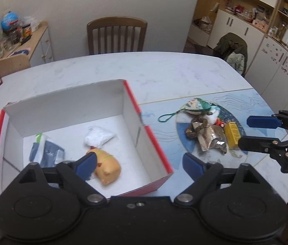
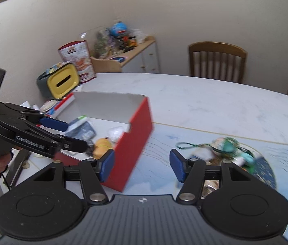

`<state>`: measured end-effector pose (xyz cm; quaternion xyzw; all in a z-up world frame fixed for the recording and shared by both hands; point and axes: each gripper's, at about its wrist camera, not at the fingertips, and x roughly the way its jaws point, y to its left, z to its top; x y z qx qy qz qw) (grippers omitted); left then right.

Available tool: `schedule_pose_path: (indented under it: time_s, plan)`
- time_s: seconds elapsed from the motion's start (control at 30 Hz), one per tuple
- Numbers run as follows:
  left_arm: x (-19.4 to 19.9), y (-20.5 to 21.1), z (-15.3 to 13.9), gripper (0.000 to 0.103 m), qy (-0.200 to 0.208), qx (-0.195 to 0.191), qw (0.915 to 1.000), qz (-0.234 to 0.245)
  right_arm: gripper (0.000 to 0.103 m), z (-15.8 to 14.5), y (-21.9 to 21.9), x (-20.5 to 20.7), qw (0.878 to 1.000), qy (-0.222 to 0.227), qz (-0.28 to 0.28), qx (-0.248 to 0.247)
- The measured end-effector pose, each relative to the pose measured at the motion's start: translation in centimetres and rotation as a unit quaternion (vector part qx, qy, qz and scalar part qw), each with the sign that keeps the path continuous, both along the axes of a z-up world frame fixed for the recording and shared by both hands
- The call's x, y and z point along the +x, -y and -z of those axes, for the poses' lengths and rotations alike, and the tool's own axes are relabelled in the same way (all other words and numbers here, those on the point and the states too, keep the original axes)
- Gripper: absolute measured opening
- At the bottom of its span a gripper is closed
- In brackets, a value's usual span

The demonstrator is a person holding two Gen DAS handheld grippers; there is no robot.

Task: Organize objects
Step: 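Open both tools to release the bags and withdraw from the box, then move both tools back over the remaining items on the table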

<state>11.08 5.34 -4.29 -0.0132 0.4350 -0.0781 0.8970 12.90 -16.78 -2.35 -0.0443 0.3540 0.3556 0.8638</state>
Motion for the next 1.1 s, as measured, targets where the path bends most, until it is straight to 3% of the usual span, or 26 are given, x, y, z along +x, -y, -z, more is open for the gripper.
schedule_pose_path:
  time_s: [0.2,0.4,0.77,1.1]
  plan:
    - [0.0,2.6,0.3,0.102,0.008,0.000,0.9998,0.016,0.071,1.4,4.1,-0.3,0.999,-0.011,0.047,-0.009]
    - [0.5,5.2,0.8,0.102,0.009,-0.002,0.9996,0.025,0.082,3.2,6.9,-1.2,0.996,-0.011,0.075,-0.036]
    - [3.4,10.0,3.5,0.102,0.007,-0.003,0.9995,0.030,0.082,5.8,10.3,0.0,0.991,-0.024,0.122,-0.052]
    - [7.2,13.6,6.8,0.102,0.004,0.032,0.9993,0.021,0.082,7.9,11.8,3.4,0.986,-0.038,0.148,-0.069]
